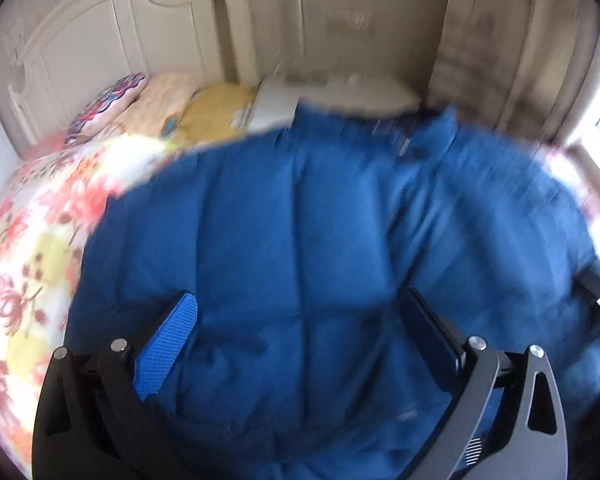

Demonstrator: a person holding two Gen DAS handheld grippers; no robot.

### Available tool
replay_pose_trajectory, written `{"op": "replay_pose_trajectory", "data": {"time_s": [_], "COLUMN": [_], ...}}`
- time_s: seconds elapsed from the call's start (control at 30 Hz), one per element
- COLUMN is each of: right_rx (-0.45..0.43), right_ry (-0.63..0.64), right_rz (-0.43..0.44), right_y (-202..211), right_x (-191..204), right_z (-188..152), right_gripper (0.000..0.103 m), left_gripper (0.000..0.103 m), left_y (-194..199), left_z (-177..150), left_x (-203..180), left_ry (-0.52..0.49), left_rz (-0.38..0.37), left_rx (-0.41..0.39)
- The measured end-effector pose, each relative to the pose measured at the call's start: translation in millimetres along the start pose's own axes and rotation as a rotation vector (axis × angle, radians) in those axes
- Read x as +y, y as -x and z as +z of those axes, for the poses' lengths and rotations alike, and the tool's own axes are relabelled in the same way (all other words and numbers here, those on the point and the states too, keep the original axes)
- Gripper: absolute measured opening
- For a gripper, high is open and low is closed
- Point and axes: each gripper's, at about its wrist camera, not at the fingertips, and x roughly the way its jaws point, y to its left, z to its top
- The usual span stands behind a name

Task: Fold large clothes

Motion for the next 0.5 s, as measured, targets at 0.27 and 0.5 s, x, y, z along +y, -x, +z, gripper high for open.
{"op": "replay_pose_trajectory", "data": {"time_s": [0.27, 0.5], "right_rx": [-0.001, -0.003], "right_ry": [-0.001, -0.020], "right_rz": [0.004, 0.033], "right_y": [0.0, -0.2], "right_x": [-0.3, -3.9], "right_z": [-0.4, -1.1], "right_gripper": [0.044, 0.044], "left_gripper": [0.101, 0.100], "left_y": [-65.8, -51.1], "left_z": [54.4, 58.6], "left_x": [-5.4, 44.9], "left_ry": [-0.051, 0.126], "left_rz": [0.084, -0.034], "left_rx": [0.063, 0.023]}}
